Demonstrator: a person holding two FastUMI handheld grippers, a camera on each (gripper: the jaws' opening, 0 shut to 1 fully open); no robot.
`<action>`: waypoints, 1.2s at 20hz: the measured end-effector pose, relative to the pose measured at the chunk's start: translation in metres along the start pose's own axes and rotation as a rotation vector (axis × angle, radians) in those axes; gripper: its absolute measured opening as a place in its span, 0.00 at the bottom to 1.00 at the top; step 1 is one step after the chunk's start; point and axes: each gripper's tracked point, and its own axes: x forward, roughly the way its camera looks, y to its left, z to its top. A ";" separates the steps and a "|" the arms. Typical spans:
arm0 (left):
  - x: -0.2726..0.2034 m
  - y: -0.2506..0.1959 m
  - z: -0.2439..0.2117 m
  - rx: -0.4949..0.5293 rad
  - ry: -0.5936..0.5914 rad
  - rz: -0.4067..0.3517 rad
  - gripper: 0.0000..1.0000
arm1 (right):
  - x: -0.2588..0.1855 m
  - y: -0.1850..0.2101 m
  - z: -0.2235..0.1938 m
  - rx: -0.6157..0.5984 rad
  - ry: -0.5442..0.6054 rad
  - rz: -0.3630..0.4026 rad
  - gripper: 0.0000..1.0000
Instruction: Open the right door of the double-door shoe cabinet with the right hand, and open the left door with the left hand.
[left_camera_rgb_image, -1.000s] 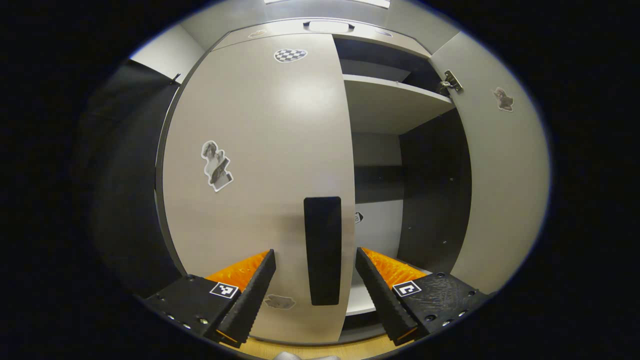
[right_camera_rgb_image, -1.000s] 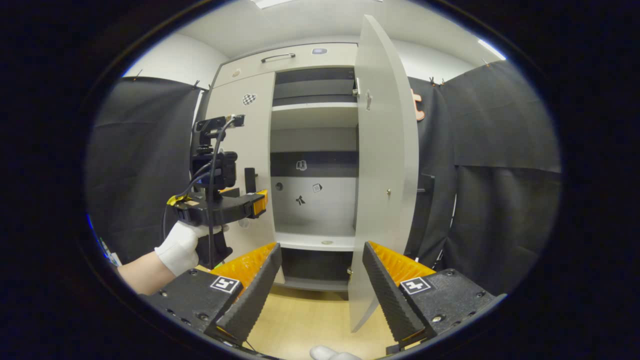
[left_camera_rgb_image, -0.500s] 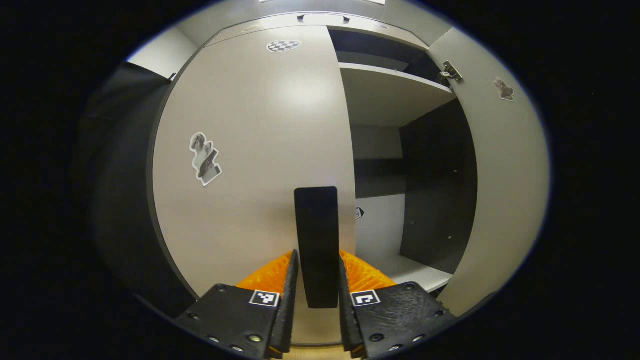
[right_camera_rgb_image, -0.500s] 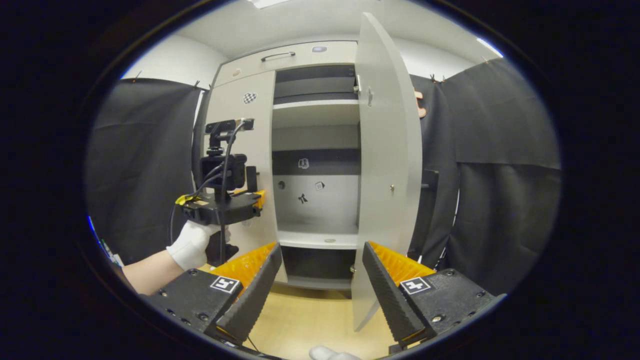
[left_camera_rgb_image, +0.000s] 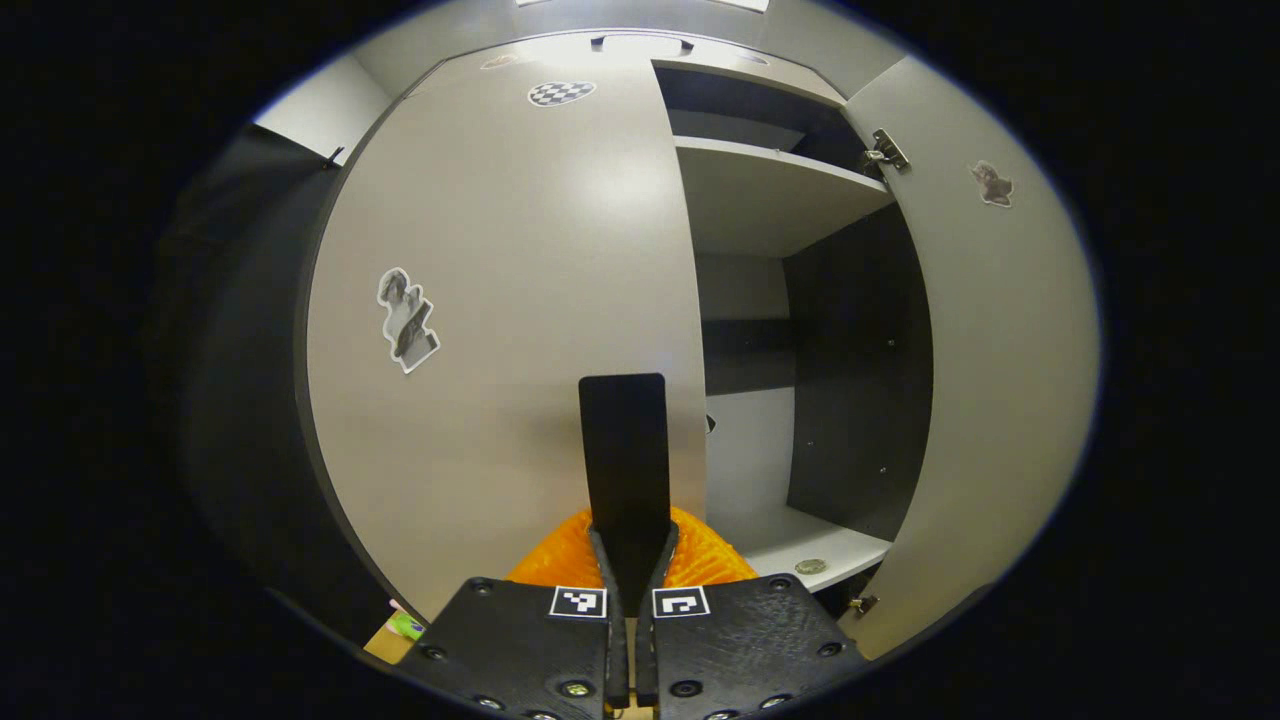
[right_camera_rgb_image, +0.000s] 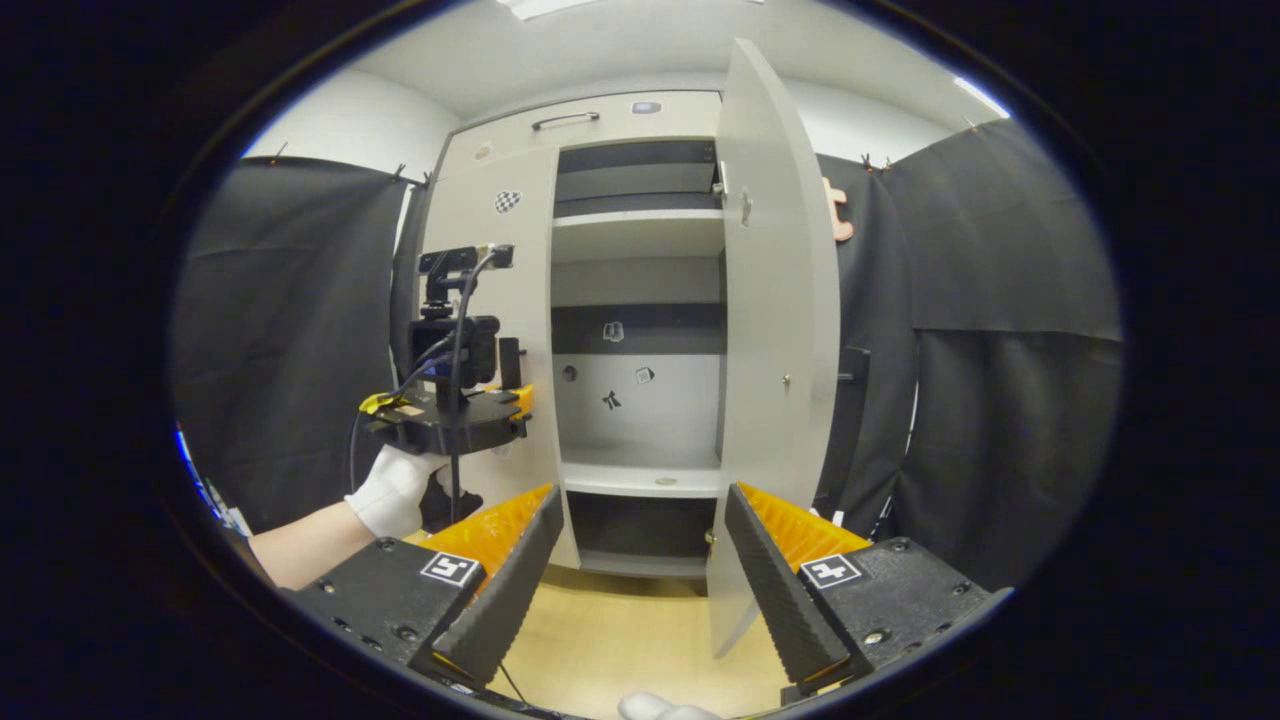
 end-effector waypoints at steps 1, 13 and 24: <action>-0.004 -0.001 0.000 -0.001 0.000 -0.008 0.02 | -0.004 0.000 0.002 0.001 -0.007 -0.004 1.00; -0.067 0.013 0.002 -0.003 -0.006 -0.080 0.02 | -0.022 0.015 -0.006 0.010 0.013 0.016 1.00; -0.142 0.072 -0.003 -0.020 -0.006 -0.015 0.02 | -0.038 0.049 -0.018 0.000 0.031 0.072 1.00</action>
